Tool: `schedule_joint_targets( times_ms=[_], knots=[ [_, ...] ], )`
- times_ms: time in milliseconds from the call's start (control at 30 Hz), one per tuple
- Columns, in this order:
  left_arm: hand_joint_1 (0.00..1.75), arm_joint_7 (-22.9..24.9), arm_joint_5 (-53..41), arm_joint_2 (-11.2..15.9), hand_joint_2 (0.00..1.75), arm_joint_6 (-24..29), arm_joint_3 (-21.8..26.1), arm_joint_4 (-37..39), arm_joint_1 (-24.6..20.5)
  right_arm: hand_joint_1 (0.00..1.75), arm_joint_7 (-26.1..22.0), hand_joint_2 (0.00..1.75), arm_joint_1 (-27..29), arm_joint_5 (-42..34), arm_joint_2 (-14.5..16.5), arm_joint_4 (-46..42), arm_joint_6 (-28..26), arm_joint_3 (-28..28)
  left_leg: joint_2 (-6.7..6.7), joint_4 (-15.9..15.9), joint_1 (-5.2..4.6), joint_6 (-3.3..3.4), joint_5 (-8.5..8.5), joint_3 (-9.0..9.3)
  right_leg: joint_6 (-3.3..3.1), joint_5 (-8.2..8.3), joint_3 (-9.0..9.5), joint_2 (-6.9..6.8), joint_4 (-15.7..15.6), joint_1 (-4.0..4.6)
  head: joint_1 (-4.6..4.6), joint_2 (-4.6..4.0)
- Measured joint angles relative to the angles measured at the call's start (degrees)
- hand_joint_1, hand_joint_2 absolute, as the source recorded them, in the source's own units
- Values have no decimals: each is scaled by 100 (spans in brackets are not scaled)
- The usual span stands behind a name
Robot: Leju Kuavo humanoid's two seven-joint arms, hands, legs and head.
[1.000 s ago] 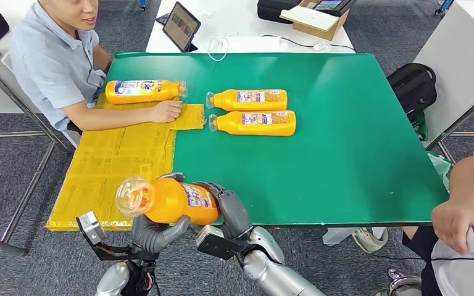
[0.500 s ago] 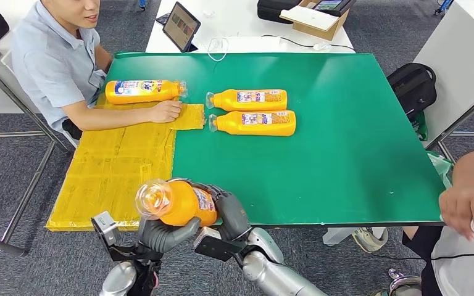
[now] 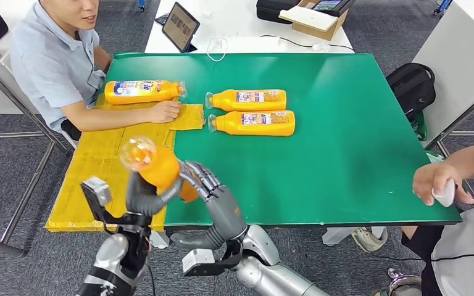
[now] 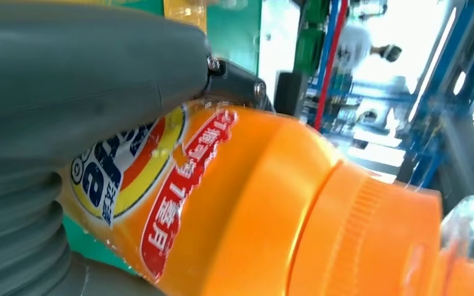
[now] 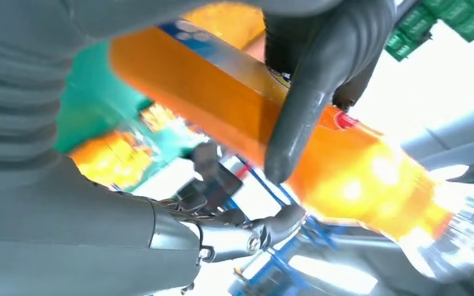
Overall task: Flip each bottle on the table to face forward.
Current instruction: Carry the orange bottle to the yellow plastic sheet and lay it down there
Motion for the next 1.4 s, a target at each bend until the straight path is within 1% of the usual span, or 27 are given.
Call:
schedule_joint_targets(
  times_ms=[100,200,333,433,567,667,767,833,900,1000,1133,1233,1400],
  knots=[
    [175,-1,148,45,175,167,97,97,-191,0,-8,0,68,125,-9,-126,0,-250,-5,0,1,-1,1,-1,0,0,2,-3,1,0,0,0],
    [175,-4,152,76,175,225,137,171,-296,0,-7,0,87,126,-34,-181,0,-422,-4,0,0,-1,1,-2,0,0,1,-1,1,-1,2,0],
    [175,-56,-182,93,175,482,156,267,-402,0,-7,0,105,182,-46,-198,0,-588,-5,0,-1,-1,1,-3,1,-1,1,-3,0,-1,2,0],
    [175,-72,-818,112,175,954,189,441,-554,0,-7,0,105,119,-45,-198,0,-805,-6,0,-1,-1,1,-4,1,-1,1,-3,0,-1,2,0],
    [175,-15,-1986,197,175,1954,270,934,-928,0,-7,0,102,-188,-43,-198,0,-916,-6,0,0,-2,4,-3,0,1,2,-3,2,0,1,0],
    [175,213,-3058,319,175,2724,280,1452,-1266,0,-8,0,103,-416,-34,-199,0,-878,-5,0,2,-5,8,-2,-1,1,1,-3,6,1,1,0],
    [175,545,-4151,440,175,3140,257,2137,-1666,0,-8,0,105,-608,-32,-225,0,-759,-4,0,3,-4,10,-2,-1,1,0,-3,7,1,1,0],
    [175,807,-4809,501,175,3207,194,2653,-1947,0,-9,0,107,-708,-35,-266,0,-665,-4,0,3,-4,10,-2,-1,1,-1,-3,7,0,1,0],
    [175,981,-5208,537,175,3211,111,3070,-2160,0,-9,0,108,-780,-44,-293,0,-588,-3,0,2,-4,10,-3,-1,1,0,-2,7,0,2,0],
    [175,1054,-5339,567,175,3212,18,3501,-2359,0,-9,0,111,-813,-61,-322,0,-509,-3,1,1,-4,10,-4,0,1,0,-1,6,-1,3,0],
    [175,1153,-5479,590,175,3139,-70,3843,-2520,0,-9,0,112,-858,-77,-342,3,-452,-5,1,0,-4,10,-4,0,1,-2,-3,5,0,1,0],
    [175,1289,-5744,539,175,2825,-203,4074,-2631,0,-9,0,114,-918,-98,-343,7,-412,-5,1,1,-4,10,-4,0,1,-2,-3,5,0,1,0],
    [175,1642,-6253,340,175,2174,-513,4451,-2795,0,-9,0,122,-994,-152,-343,29,-381,-5,1,-1,-4,10,-4,0,2,-1,-2,5,-1,2,0]
  ],
)
